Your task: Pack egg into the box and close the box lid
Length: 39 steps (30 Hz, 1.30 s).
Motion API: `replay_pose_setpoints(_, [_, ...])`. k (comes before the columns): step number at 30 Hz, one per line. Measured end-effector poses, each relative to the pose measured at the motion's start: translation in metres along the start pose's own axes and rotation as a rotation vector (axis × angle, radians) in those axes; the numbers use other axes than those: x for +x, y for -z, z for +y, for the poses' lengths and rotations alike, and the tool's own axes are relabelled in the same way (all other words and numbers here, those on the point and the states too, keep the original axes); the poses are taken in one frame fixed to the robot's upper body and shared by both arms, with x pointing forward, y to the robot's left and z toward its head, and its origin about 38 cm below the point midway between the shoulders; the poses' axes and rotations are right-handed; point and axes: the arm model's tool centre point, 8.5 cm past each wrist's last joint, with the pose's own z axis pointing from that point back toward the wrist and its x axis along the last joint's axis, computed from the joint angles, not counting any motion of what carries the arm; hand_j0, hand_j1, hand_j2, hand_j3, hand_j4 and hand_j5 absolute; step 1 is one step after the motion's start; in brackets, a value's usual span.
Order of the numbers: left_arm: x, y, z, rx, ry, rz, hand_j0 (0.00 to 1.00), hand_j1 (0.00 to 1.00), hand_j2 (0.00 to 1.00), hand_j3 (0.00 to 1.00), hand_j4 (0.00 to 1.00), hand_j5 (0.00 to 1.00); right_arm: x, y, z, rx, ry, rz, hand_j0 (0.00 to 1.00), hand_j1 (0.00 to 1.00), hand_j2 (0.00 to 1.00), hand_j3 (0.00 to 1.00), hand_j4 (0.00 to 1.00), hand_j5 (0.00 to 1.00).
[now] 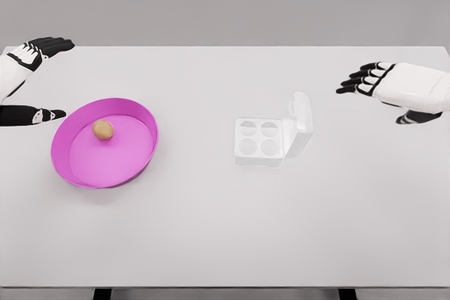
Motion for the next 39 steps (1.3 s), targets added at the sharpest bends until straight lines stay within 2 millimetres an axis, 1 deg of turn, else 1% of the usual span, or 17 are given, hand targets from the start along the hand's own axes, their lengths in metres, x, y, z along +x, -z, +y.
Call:
replay_pose_setpoints(3, [0.000,0.000,0.000,0.000,0.000,0.000,1.00,1.00,1.00,1.00,1.00,1.00,0.000,0.001,-0.004,-0.010,-0.009,-0.005,1.00,1.00,1.00,1.00,1.00,1.00])
replay_pose_setpoints(8, [0.000,0.001,-0.001,-0.013,0.013,0.002,1.00,1.00,1.00,1.00,1.00,1.00,0.002,0.001,-0.004,-0.009,-0.011,-0.016,1.00,1.00,1.00,1.00,1.00,1.00])
replay_pose_setpoints(11, [0.001,0.004,-0.005,-0.036,0.025,-0.004,1.00,1.00,1.00,1.00,1.00,1.00,-0.001,-0.006,-0.004,0.011,-0.024,-0.006,1.00,1.00,1.00,1.00,1.00,1.00])
replay_pose_setpoints(14, [0.003,0.007,-0.016,-0.073,0.017,-0.014,1.00,1.00,1.00,1.00,1.00,1.00,-0.006,-0.022,-0.012,0.022,-0.067,0.011,1.00,1.00,1.00,1.00,1.00,1.00])
replay_pose_setpoints(17, [0.006,0.009,-0.025,-0.123,0.010,-0.028,0.99,0.99,0.99,0.99,0.99,0.99,-0.004,-0.028,-0.029,-0.055,-0.097,0.007,1.00,1.00,1.00,1.00,1.00,1.00])
replay_pose_setpoints(19, [0.007,0.009,-0.030,-0.157,0.007,-0.036,0.97,0.97,0.97,0.97,0.97,0.97,-0.005,-0.031,-0.036,-0.085,-0.105,0.013,1.00,1.00,1.00,1.00,1.00,1.00])
replay_pose_setpoints(23, [0.008,0.011,-0.035,-0.245,0.014,-0.049,0.97,0.97,0.97,0.97,0.97,0.97,-0.004,-0.033,-0.034,-0.095,-0.099,0.012,1.00,1.00,1.00,1.00,1.00,1.00])
replay_pose_setpoints(26, [0.008,0.013,-0.036,-0.363,0.013,-0.061,0.97,0.97,0.97,0.97,0.97,0.97,-0.003,-0.032,-0.019,-0.074,-0.069,0.009,1.00,1.00,1.00,1.00,1.00,1.00])
replay_pose_setpoints(29, [0.009,0.011,-0.039,-0.421,-0.009,-0.070,0.98,0.98,0.98,0.98,0.98,0.98,-0.005,-0.033,-0.021,-0.081,-0.068,0.015,1.00,1.00,1.00,1.00,1.00,1.00])
replay_pose_setpoints(30, [0.009,0.011,-0.039,-0.429,-0.013,-0.072,0.98,0.98,0.98,0.98,0.98,0.98,-0.005,-0.034,-0.019,-0.077,-0.063,0.016,1.00,1.00,1.00,1.00,1.00,1.00])
replay_pose_setpoints(31, [0.009,0.011,-0.039,-0.435,-0.016,-0.073,0.98,0.98,0.98,0.98,0.98,0.98,-0.004,-0.033,-0.010,-0.063,-0.047,0.013,1.00,1.00,1.00,1.00,1.00,1.00])
replay_pose_setpoints(32, [0.009,0.011,-0.039,-0.439,-0.018,-0.074,0.98,0.98,0.98,0.98,0.98,0.98,-0.004,-0.034,-0.007,-0.059,-0.037,0.013,1.00,1.00,1.00,1.00,1.00,1.00])
replay_pose_setpoints(34, [0.008,0.016,-0.030,-0.423,-0.011,-0.081,0.98,0.98,0.98,0.98,0.98,0.98,-0.003,-0.034,-0.003,-0.067,-0.009,0.000,1.00,1.00,1.00,1.00,1.00,1.00])
replay_pose_setpoints(39, [0.002,0.015,-0.025,-0.373,-0.098,-0.085,0.99,0.99,0.99,0.99,0.99,0.99,-0.007,-0.045,-0.011,-0.104,0.007,0.010,1.00,1.00,1.00,1.00,1.00,1.00])
